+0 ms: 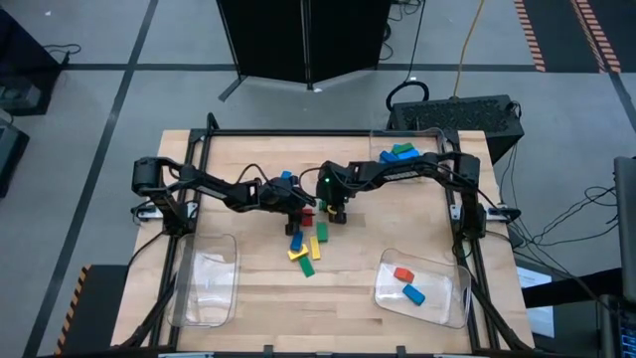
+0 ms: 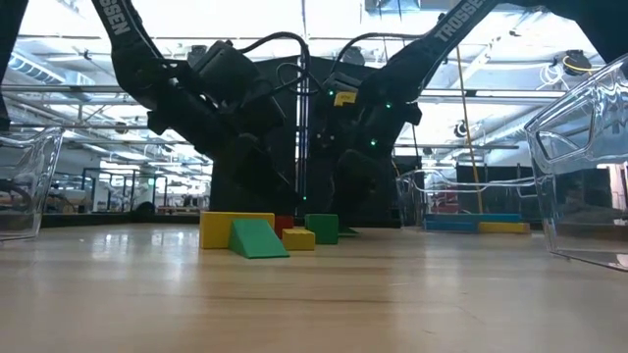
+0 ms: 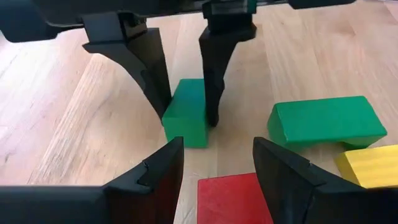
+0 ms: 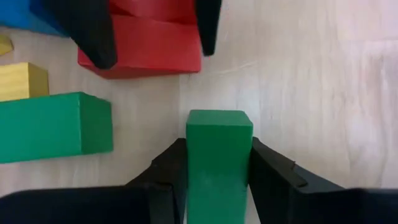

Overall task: Sort blocks by size
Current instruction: Put the green triangle block into the bottom right transparent bin

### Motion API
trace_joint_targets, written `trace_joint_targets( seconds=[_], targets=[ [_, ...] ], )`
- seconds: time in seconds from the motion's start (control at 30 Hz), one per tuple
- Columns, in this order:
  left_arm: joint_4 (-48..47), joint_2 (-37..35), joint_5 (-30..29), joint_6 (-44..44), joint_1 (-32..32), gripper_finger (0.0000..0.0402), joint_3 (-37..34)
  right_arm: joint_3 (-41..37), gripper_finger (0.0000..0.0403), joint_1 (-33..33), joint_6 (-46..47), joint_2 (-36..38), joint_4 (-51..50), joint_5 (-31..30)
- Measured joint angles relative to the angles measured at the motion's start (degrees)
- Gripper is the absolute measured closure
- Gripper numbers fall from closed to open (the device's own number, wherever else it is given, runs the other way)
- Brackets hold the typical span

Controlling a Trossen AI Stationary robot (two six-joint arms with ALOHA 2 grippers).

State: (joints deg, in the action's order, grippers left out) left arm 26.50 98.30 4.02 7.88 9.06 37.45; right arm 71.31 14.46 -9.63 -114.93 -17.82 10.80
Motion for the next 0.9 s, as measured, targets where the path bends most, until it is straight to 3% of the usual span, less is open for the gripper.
trace_joint_targets(
  seconds=[0.4, 0.9],
  targets=[
    [-0.17, -0.02, -0.03, -0.04, 0.32, 0.0207, 0.00, 0.02, 0.0283, -0.14, 1.69, 4.31, -8.73, -0.47],
    [-1.40, -0.02, -0.01, -0.07, 0.31, 0.0207, 0.00, 0.09, 0.0282, -6.29, 6.50, 19.03, -19.09, -10.27]
  ],
)
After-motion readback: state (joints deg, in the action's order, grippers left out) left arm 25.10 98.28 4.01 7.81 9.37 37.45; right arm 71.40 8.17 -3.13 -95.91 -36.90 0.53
